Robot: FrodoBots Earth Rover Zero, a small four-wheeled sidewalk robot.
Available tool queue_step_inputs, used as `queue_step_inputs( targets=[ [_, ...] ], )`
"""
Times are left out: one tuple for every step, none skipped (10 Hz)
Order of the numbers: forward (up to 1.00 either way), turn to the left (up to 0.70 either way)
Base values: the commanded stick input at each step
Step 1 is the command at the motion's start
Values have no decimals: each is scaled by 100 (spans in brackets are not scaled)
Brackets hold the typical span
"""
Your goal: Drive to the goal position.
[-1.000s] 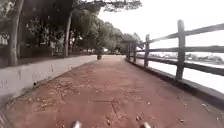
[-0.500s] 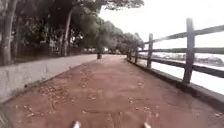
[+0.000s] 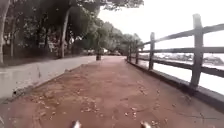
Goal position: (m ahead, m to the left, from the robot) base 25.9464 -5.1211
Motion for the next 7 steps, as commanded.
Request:
queue_step_inputs(
  targets=[
    [50, 0],
    [50, 0],
    [50, 0],
    [50, 0],
    [50, 0],
    [50, 0],
    [50, 0]
  ],
)
